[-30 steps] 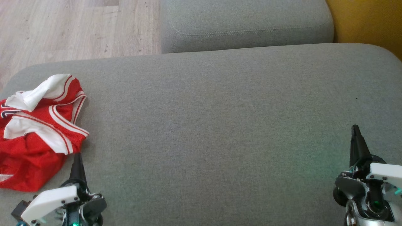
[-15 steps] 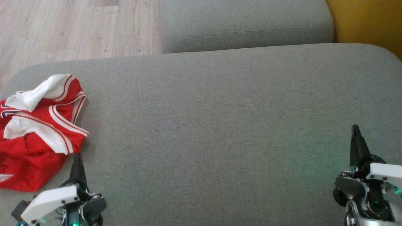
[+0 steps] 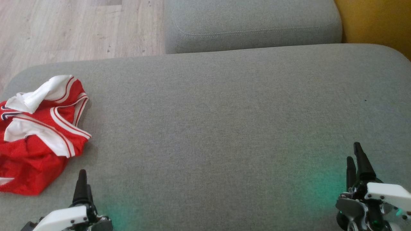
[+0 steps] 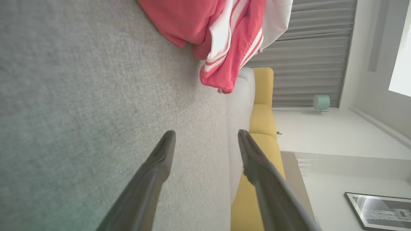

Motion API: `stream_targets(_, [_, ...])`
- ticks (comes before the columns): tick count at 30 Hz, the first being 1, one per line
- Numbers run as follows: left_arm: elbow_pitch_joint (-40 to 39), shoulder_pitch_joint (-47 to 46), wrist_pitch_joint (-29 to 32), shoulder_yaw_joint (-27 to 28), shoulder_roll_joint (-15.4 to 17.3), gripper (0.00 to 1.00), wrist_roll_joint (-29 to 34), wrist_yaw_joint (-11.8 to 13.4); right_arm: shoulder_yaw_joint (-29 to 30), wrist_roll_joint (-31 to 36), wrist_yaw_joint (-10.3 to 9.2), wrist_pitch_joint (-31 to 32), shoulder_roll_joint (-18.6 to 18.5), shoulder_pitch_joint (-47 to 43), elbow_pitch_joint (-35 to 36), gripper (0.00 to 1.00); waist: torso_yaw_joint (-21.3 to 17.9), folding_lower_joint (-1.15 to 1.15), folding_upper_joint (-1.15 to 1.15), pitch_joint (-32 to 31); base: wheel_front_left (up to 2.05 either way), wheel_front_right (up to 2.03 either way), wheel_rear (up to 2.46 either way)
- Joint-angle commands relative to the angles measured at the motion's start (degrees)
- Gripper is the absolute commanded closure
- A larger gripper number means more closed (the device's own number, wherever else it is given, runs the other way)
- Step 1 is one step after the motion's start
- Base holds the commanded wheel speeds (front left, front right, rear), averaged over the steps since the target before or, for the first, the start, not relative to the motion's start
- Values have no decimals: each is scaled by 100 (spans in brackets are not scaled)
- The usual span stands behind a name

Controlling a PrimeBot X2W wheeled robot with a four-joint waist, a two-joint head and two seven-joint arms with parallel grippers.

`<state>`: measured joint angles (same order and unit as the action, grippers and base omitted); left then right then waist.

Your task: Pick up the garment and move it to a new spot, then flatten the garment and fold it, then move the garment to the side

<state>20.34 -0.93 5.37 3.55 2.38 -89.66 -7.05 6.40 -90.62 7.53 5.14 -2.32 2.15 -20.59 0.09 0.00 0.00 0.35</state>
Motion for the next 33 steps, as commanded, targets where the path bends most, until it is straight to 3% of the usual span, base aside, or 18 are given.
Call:
stream_targets(1, [-160, -261, -79, -11, 54, 0, 188, -4, -64, 122, 0, -75, -102, 333, 194, 0, 2, 0, 0, 5, 0, 0, 0])
stream_targets(33, [-3, -516, -623, -151, 127, 0, 2864, 120, -687, 2522, -1, -615, -334, 809, -169, 0, 20, 0, 0, 119, 0, 0, 0])
